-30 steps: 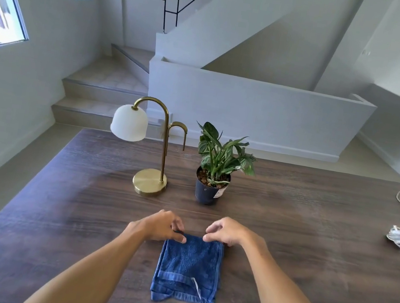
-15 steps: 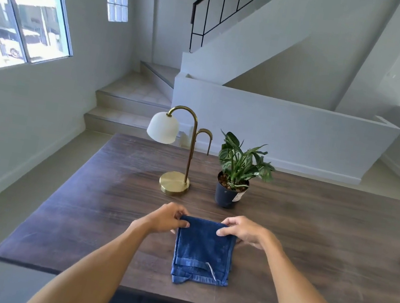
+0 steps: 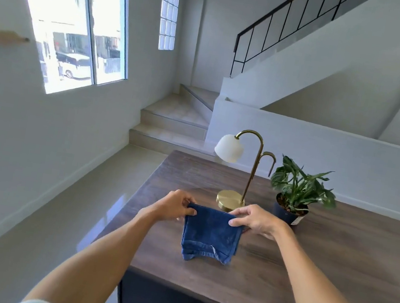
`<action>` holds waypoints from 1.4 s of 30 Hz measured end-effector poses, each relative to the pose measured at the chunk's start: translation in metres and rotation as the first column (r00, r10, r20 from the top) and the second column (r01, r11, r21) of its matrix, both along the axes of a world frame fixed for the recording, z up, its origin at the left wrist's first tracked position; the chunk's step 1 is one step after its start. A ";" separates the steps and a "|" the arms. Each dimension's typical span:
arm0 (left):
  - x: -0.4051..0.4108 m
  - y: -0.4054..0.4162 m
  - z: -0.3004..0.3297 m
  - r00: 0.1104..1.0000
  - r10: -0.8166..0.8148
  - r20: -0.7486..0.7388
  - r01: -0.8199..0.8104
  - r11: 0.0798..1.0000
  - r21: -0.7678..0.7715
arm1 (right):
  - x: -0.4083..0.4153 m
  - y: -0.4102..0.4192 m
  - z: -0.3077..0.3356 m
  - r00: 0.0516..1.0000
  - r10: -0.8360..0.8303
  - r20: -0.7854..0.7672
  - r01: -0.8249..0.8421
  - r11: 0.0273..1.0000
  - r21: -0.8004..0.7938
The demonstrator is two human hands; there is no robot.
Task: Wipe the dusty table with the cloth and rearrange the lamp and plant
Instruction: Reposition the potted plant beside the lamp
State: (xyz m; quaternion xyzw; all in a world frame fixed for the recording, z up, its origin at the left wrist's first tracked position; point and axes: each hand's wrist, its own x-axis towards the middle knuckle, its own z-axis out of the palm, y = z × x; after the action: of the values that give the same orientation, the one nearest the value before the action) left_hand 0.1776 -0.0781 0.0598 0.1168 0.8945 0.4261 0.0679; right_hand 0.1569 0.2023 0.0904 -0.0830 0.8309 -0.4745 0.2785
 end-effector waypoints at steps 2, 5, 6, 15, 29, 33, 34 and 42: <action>0.003 -0.032 0.008 1.000 -0.011 -0.006 0.010 0.998 -0.063 | 0.001 -0.032 0.003 0.999 0.045 0.009 -0.045 0.999 -0.009; 0.009 -0.081 0.017 0.999 0.009 0.036 -0.005 0.994 -0.105 | 0.003 -0.084 0.008 0.990 0.113 0.084 -0.114 0.993 0.005; 0.010 -0.094 0.018 0.998 0.016 0.064 -0.009 0.993 -0.116 | 0.004 -0.098 0.008 0.985 0.122 0.125 -0.123 0.992 0.000; 0.010 -0.186 -0.011 0.949 0.102 0.299 -0.010 0.956 -0.294 | -0.010 -0.200 -0.027 0.943 0.179 0.282 -0.193 0.981 0.023; -0.039 -0.203 -0.080 0.961 0.223 0.161 -0.156 0.924 -0.350 | -0.054 -0.233 -0.101 0.964 0.216 -0.156 -0.121 0.876 0.466; -0.049 -0.207 -0.080 0.957 0.227 0.179 -0.155 0.925 -0.346 | -0.063 -0.234 -0.104 0.969 0.168 -0.179 -0.080 0.904 0.420; -0.051 -0.208 -0.081 0.958 0.225 0.175 -0.152 0.923 -0.352 | -0.064 -0.233 -0.105 0.968 0.165 -0.190 -0.075 0.910 0.408; -0.050 -0.201 -0.084 0.972 0.200 0.126 -0.115 0.865 -0.488 | -0.058 -0.229 -0.114 0.945 0.165 -0.283 -0.043 0.919 0.391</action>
State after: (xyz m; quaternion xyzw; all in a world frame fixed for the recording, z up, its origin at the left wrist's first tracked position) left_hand 0.1273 -0.2793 -0.0245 -0.0146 0.9690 0.2051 0.1368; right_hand 0.0991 -0.0269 -0.0236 -0.1457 0.9346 -0.2700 0.1802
